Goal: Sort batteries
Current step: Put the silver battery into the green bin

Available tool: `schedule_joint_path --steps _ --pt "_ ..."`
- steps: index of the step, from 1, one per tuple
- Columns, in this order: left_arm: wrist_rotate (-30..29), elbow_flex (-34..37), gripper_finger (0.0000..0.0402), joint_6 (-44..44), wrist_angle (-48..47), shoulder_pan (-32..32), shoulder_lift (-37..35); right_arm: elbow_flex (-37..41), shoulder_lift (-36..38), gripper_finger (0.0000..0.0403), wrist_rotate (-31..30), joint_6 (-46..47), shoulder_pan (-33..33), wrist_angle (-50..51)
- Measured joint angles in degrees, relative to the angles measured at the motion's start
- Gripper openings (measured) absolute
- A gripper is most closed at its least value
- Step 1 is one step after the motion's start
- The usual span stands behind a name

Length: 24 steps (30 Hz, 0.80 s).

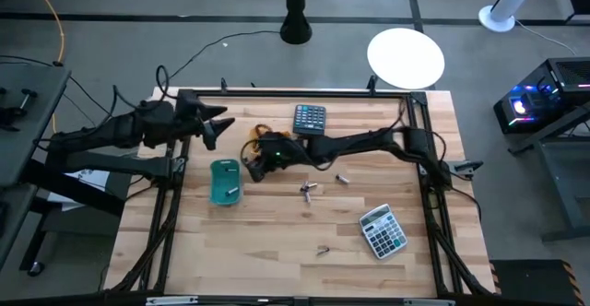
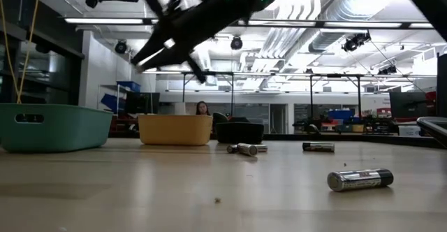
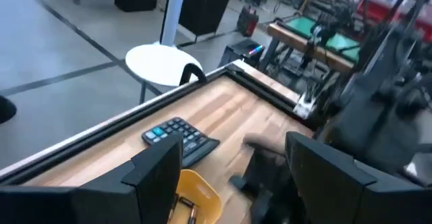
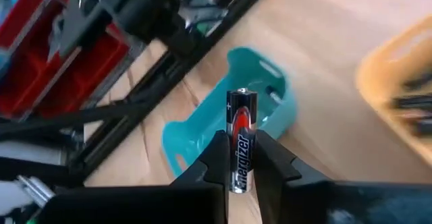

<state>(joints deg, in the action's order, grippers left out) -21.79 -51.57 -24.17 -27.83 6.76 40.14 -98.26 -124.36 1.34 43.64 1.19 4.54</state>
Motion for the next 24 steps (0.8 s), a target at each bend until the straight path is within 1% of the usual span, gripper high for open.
schedule_joint_path --steps 5,9,12,15,19,21,24 --pt "-1.6 0.0 0.0255 -1.3 1.6 0.1 -0.3 -10.6 -8.1 0.0038 5.9 -2.0 -0.1 0.1" --pt "-1.9 0.0 0.0255 -2.3 2.5 0.1 -0.2 -19.4 -13.8 0.0043 7.4 -1.7 -0.1 0.9" --pt "-2.1 0.0 0.0255 -2.8 2.5 0.1 -0.2 -24.2 -16.8 0.0063 9.1 -0.6 0.1 4.4" --pt "-2.1 0.0 0.0255 -2.7 2.5 0.1 -0.2 -26.4 -16.8 0.0098 9.6 -2.3 0.5 9.4" --pt "-2.1 0.0 0.0255 -2.7 2.4 0.1 -0.2 -28.4 -16.1 0.014 9.2 -10.0 1.4 18.7" --pt "-2.1 0.0 0.0255 -2.1 2.5 0.1 -0.2 -29.7 -15.9 0.0154 8.7 -14.0 1.8 22.8" --pt "-2.7 0.0 0.0255 -1.7 2.2 0.1 -0.2 -30.6 -13.9 0.0163 8.5 -19.3 2.4 32.4"
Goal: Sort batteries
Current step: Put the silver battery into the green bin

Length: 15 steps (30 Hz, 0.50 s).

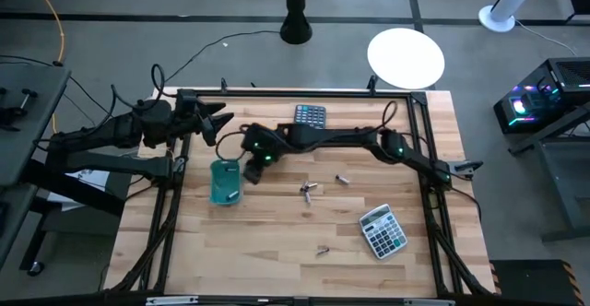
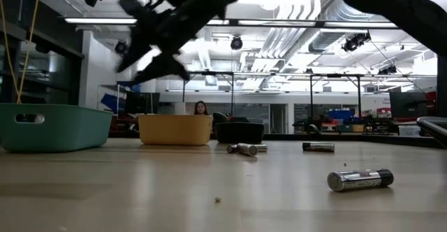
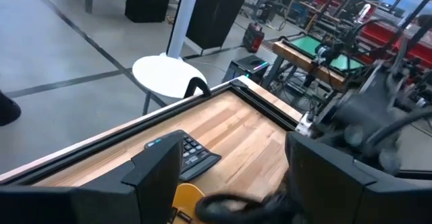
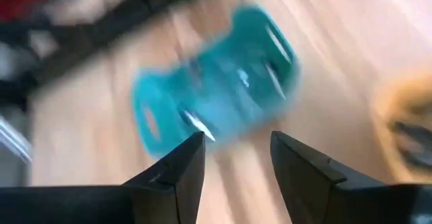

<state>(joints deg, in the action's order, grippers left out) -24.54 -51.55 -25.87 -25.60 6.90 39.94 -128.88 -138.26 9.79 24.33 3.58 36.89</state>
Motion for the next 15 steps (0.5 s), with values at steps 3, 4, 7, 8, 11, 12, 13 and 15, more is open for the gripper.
schedule_joint_path --steps 3,4,7,8,11,12,13,15 --pt "0.0 0.0 0.0255 0.3 -0.1 0.0 0.0 0.7 2.5 0.0164 -6.9 -7.2 -0.2 15.8" --pt "-0.1 0.0 0.0255 0.6 -0.2 0.0 0.0 1.7 3.2 0.0164 -9.9 -8.9 -0.5 20.4" --pt "-0.1 0.0 0.0255 1.3 -0.1 0.0 0.0 7.9 6.4 0.0165 -14.3 -11.4 -1.2 28.2" --pt "-0.2 0.0 0.0255 1.5 -0.1 0.0 0.0 11.4 8.3 0.0165 -14.3 -11.5 -1.4 28.5" --pt "-0.2 0.0 0.0255 1.2 -0.1 0.0 0.0 24.6 16.5 0.0165 -14.4 -9.6 -2.3 25.5" --pt "-0.2 0.0 0.0255 1.1 -0.1 0.0 0.0 29.8 19.7 0.0165 -14.4 -8.5 -2.6 23.6" --pt "-0.2 0.0 0.0255 1.1 -0.1 0.0 0.0 35.1 22.9 0.0165 -14.4 -7.4 -2.9 21.9" --pt "-0.2 0.0 0.0255 1.1 0.0 0.0 0.0 45.2 29.3 0.0165 -14.9 -5.0 -3.3 18.6"
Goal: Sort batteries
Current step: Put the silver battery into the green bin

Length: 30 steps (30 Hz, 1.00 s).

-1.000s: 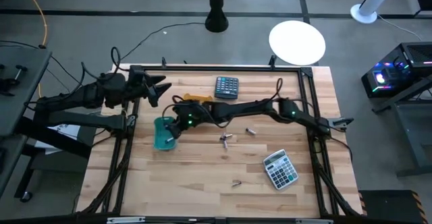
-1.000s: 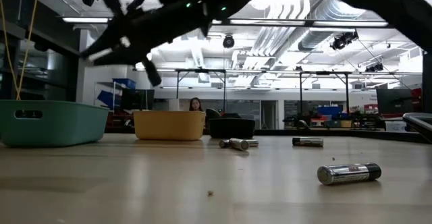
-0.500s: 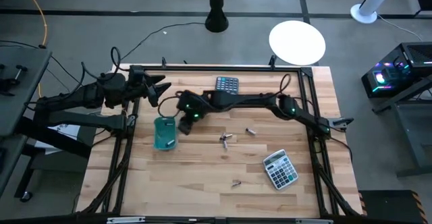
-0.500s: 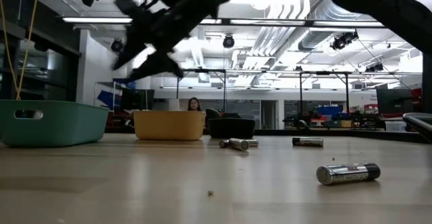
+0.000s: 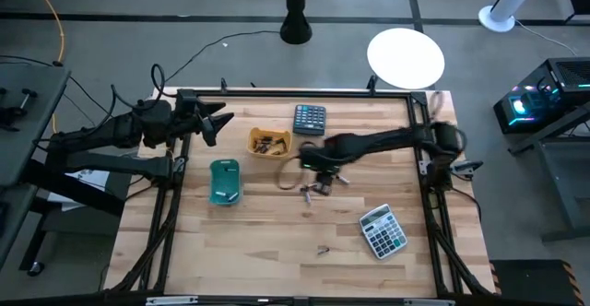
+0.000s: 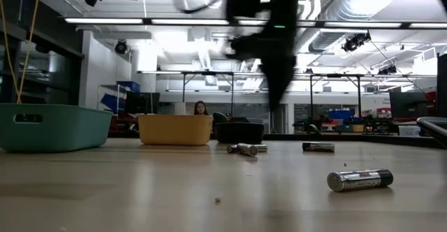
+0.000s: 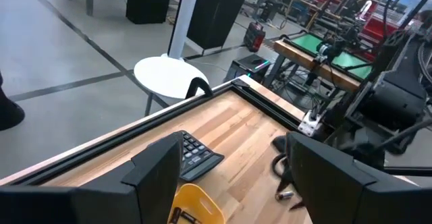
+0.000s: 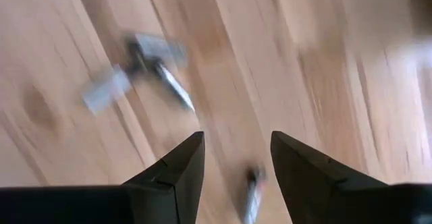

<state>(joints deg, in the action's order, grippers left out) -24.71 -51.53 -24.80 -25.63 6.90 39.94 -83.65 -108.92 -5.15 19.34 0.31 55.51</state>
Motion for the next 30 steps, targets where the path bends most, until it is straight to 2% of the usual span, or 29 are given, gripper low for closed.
schedule_joint_path --steps 4,8,11,14,18,20,22,26,30 --pt "-1.1 0.0 0.0255 0.0 0.1 0.0 0.0 14.5 11.0 0.0165 0.7 3.0 0.0 -4.8" --pt "-1.6 0.0 0.0255 0.0 0.3 0.0 0.0 24.7 15.6 0.0165 4.1 2.6 0.1 -14.9" --pt "-1.5 0.0 0.0255 -0.1 0.2 0.0 0.0 28.5 15.5 0.0165 6.0 0.9 -0.2 -20.2" --pt "-1.5 0.0 0.0255 -0.6 -0.2 0.0 0.0 30.2 13.7 0.0165 2.5 3.0 0.0 -19.5" --pt "-0.9 0.0 0.0255 -3.2 -3.3 -0.6 0.0 32.0 12.8 0.0165 1.0 3.6 0.1 -21.4" --pt "0.8 0.0 0.0255 -6.7 -8.0 -1.4 0.0 32.0 12.0 0.016 1.0 3.1 0.0 -21.6" --pt "2.8 0.2 0.0255 -11.7 -14.1 -2.7 0.8 31.8 11.2 0.0136 1.0 3.0 -0.1 -21.6" --pt "6.2 2.4 0.0252 -26.5 -27.9 -7.2 3.5 31.7 10.7 0.0033 1.8 6.0 -0.1 -22.7" --pt "10.4 6.6 0.0236 -42.0 -37.4 -12.5 7.5 31.0 10.9 0.0025 3.2 7.2 0.1 -24.9"
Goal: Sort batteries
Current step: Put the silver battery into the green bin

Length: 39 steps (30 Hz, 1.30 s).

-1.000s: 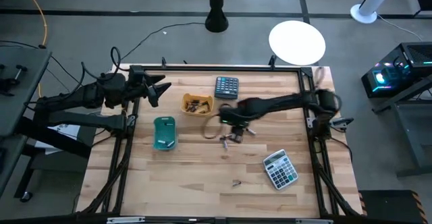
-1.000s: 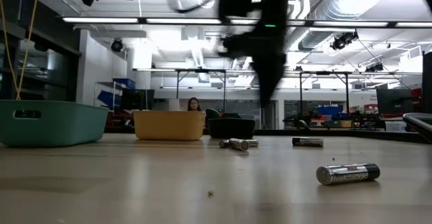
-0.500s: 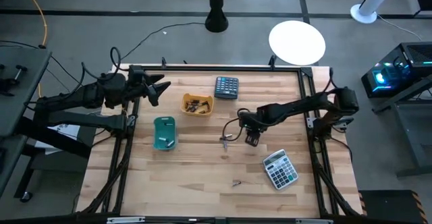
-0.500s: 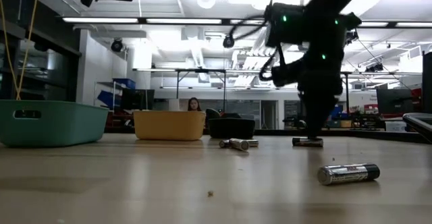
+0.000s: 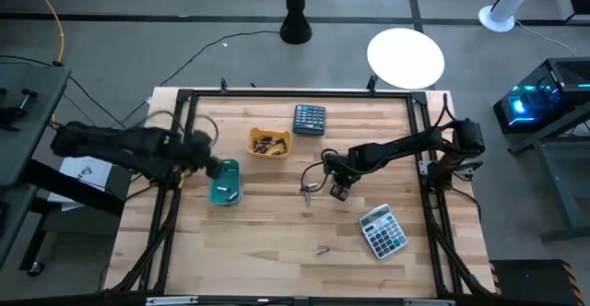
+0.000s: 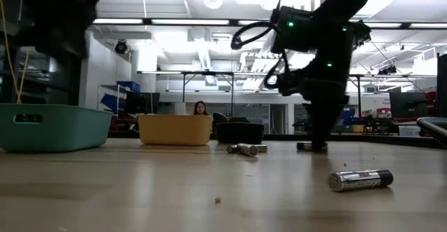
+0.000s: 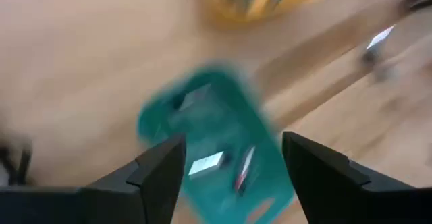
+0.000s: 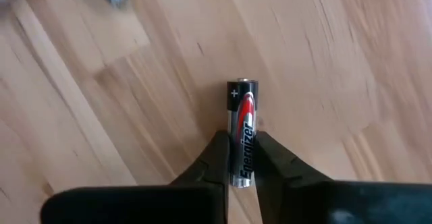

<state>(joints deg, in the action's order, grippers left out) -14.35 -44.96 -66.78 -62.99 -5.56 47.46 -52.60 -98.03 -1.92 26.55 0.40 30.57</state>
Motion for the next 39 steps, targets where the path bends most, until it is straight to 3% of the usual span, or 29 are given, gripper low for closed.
schedule_joint_path --steps 3,6,10,15,20,30,39 --pt "3.9 2.9 0.0215 -7.5 -3.0 -3.7 3.6 -2.5 -0.2 0.0022 0.4 -1.6 0.0 -1.7" --pt "5.1 5.0 0.0185 -9.5 -1.3 -6.3 7.3 -4.4 -0.1 0.0022 0.4 -2.6 0.1 -2.0" --pt "5.4 6.8 0.0124 -5.3 9.4 -6.4 12.7 -7.0 -0.1 0.0022 0.4 -3.1 0.9 -2.1" --pt "7.5 7.5 0.0016 -0.3 17.5 -3.6 22.5 -10.4 -0.1 0.0022 0.4 -4.5 1.9 -1.1" --pt "7.5 7.5 0.0014 3.6 26.3 0.0 30.8 -14.3 0.2 0.0022 0.4 -5.9 2.0 1.5" --pt "11.2 6.8 0.0001 6.5 55.8 3.4 39.6 -16.9 4.7 0.0022 -1.2 -5.8 1.8 7.1" --pt "12.8 -8.9 0.0 15.3 59.0 4.6 52.8 -16.9 9.4 0.0022 -1.6 -6.0 1.8 11.2"
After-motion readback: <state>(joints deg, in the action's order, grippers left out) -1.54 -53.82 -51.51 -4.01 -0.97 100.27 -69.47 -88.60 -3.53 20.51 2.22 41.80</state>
